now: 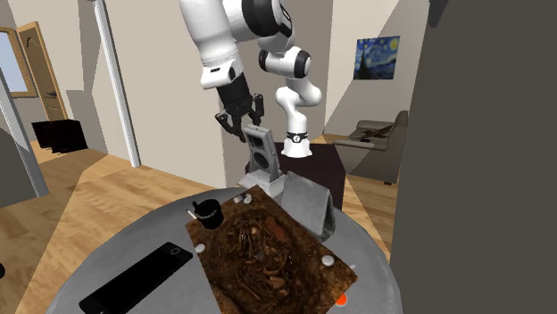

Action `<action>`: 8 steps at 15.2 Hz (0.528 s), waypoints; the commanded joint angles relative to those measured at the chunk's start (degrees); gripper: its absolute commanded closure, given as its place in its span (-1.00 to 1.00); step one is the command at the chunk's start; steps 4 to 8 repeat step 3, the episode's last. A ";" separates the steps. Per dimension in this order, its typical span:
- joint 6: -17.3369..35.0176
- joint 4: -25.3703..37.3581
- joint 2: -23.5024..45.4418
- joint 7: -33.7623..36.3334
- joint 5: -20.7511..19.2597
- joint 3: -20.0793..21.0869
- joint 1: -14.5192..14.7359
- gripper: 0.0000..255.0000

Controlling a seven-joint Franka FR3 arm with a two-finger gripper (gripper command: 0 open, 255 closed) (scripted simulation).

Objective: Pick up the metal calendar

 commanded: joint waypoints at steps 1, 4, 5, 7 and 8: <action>-1.84 2.31 0.34 0.35 0.11 0.12 -0.39 1.00; -2.00 2.55 0.41 0.39 0.12 0.13 -0.44 1.00; -2.00 2.55 0.41 0.39 0.12 0.13 -0.44 1.00; -2.00 2.55 0.41 0.39 0.12 0.13 -0.44 1.00; -2.00 2.55 0.41 0.39 0.12 0.13 -0.44 1.00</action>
